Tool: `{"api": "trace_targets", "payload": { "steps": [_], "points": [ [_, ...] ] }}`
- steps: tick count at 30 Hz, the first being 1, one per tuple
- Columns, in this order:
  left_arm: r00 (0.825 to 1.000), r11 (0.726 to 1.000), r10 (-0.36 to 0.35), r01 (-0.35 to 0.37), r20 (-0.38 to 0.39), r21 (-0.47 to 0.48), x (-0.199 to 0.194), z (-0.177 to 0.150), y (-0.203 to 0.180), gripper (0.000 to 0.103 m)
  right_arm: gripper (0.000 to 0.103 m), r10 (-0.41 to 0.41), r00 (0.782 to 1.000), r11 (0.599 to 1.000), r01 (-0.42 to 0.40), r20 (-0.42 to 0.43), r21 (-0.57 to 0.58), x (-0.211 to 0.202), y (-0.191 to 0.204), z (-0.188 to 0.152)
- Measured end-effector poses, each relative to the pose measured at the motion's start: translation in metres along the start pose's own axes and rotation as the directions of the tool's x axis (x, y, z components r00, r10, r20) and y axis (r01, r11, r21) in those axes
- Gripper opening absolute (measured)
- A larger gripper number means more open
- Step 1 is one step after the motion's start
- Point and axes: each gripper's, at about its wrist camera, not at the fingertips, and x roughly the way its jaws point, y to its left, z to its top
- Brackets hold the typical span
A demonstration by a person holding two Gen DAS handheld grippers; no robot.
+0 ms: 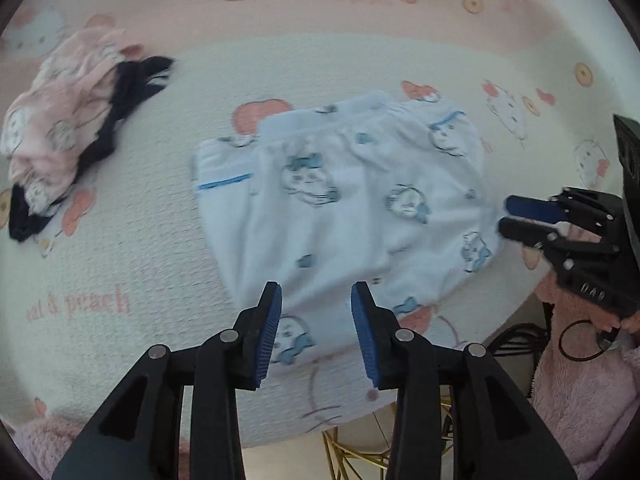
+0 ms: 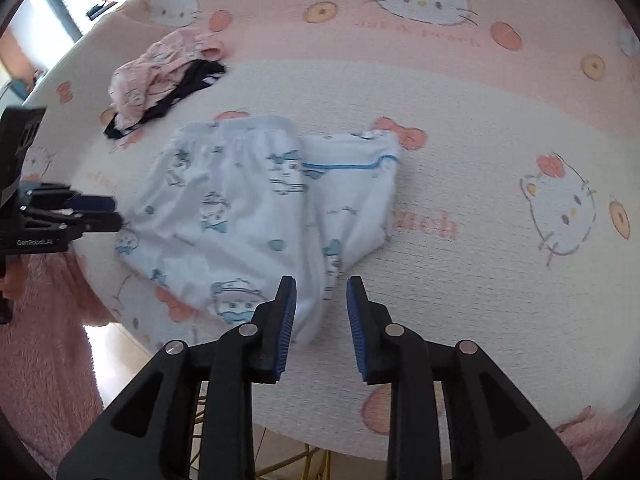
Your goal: Fold clothes
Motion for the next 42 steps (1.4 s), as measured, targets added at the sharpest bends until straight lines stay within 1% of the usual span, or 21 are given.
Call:
{"api": "trace_targets", "payload": {
  "steps": [1,3,5,6,7,8,9,10,13,14,18,21,23,24,25,29,31,33,36,40,42],
  "points": [
    [1.0,0.999,-0.004,0.005,-0.023,0.032,0.009,0.0,-0.011,0.038,0.026,-0.002,1.0,0.999,0.0,-0.029,-0.05,0.008,0.012,-0.003],
    [0.998,0.997,0.037,-0.033,-0.057,0.076,0.023,-0.003,-0.018,0.039,0.026,-0.015,0.998,0.993,0.007,-0.068,-0.121,0.02,0.025,-0.009],
    [0.995,0.997,0.066,-0.062,-0.077,0.053,0.02,-0.006,-0.008,0.04,0.025,-0.04,0.996,0.988,0.029,-0.075,-0.149,0.024,0.022,-0.017],
    [0.99,0.993,0.113,-0.111,-0.089,0.029,0.016,-0.008,0.001,0.04,0.025,-0.046,0.996,0.992,0.037,-0.079,-0.121,0.021,0.015,-0.018],
    [0.981,0.985,0.173,-0.173,-0.089,0.009,0.011,-0.011,0.011,0.04,0.031,-0.075,0.994,0.994,0.068,-0.08,-0.082,0.016,0.005,-0.02],
    [0.977,0.98,0.194,-0.198,-0.093,-0.034,0.006,-0.015,0.022,0.04,0.034,-0.11,0.991,0.993,0.107,-0.08,-0.044,0.011,-0.005,-0.022],
    [0.977,0.976,0.189,-0.198,-0.101,-0.09,0.001,-0.02,0.034,0.04,0.034,-0.123,0.989,0.992,0.124,-0.087,0.004,0.006,-0.015,-0.025],
    [0.984,0.974,0.141,-0.157,-0.105,-0.161,-0.004,-0.025,0.046,0.04,0.036,-0.129,0.987,0.989,0.135,-0.095,0.054,0.001,-0.026,-0.029],
    [0.996,0.954,0.029,-0.053,-0.084,-0.295,-0.012,-0.035,0.063,0.04,0.04,0.034,0.996,0.983,-0.019,-0.077,0.184,-0.011,-0.041,-0.036],
    [0.997,0.949,0.02,-0.044,-0.078,-0.312,-0.014,-0.036,0.065,0.04,0.041,0.062,0.996,0.98,-0.049,-0.066,0.191,-0.013,-0.039,-0.037],
    [0.998,0.946,0.013,-0.033,-0.065,-0.322,-0.011,-0.03,0.06,0.04,0.041,0.041,0.994,0.994,-0.03,-0.105,0.105,0.006,-0.016,-0.039],
    [0.995,0.949,0.047,-0.073,-0.092,-0.307,-0.005,-0.03,0.055,0.04,0.041,-0.006,0.993,1.0,0.009,-0.119,0.025,0.021,-0.001,-0.039],
    [0.995,0.948,0.054,-0.078,-0.084,-0.307,-0.006,-0.029,0.054,0.04,0.029,-0.044,0.996,0.999,0.041,-0.082,-0.032,0.021,0.009,-0.041],
    [0.996,0.948,0.055,-0.076,-0.076,-0.309,-0.008,-0.028,0.054,0.04,0.019,-0.062,0.996,0.996,0.058,-0.063,-0.06,0.021,0.014,-0.041],
    [0.996,0.947,0.056,-0.075,-0.069,-0.311,-0.009,-0.027,0.054,0.04,0.014,-0.072,0.996,0.995,0.068,-0.049,-0.07,0.019,0.017,-0.042],
    [0.993,0.962,0.101,-0.082,0.064,-0.26,-0.037,-0.027,0.043,0.04,0.011,-0.053,0.999,0.997,0.052,-0.012,-0.061,0.007,0.017,-0.044],
    [0.994,0.975,0.063,-0.041,0.092,-0.216,-0.038,-0.022,0.031,0.04,0.011,-0.016,1.0,0.999,0.016,0.006,-0.029,0.0,0.012,-0.044],
    [0.995,0.979,0.094,-0.086,0.035,-0.182,-0.021,-0.02,0.022,0.04,0.011,-0.011,1.0,1.0,0.011,0.011,-0.019,-0.004,0.009,-0.044],
    [0.987,0.978,0.152,-0.157,-0.046,-0.141,0.003,-0.017,0.016,0.042,0.01,-0.04,0.999,0.999,0.039,-0.005,-0.03,-0.002,0.009,-0.045],
    [0.994,0.977,0.103,-0.11,-0.046,-0.184,0.003,-0.009,0.026,0.044,0.006,-0.062,0.998,0.997,0.061,-0.033,-0.039,-0.005,0.001,-0.046],
    [0.996,0.973,0.077,-0.085,-0.046,-0.214,0.002,-0.006,0.033,0.044,0.001,-0.104,0.994,0.995,0.104,-0.034,-0.014,-0.009,-0.011,-0.049]
  ]
}}
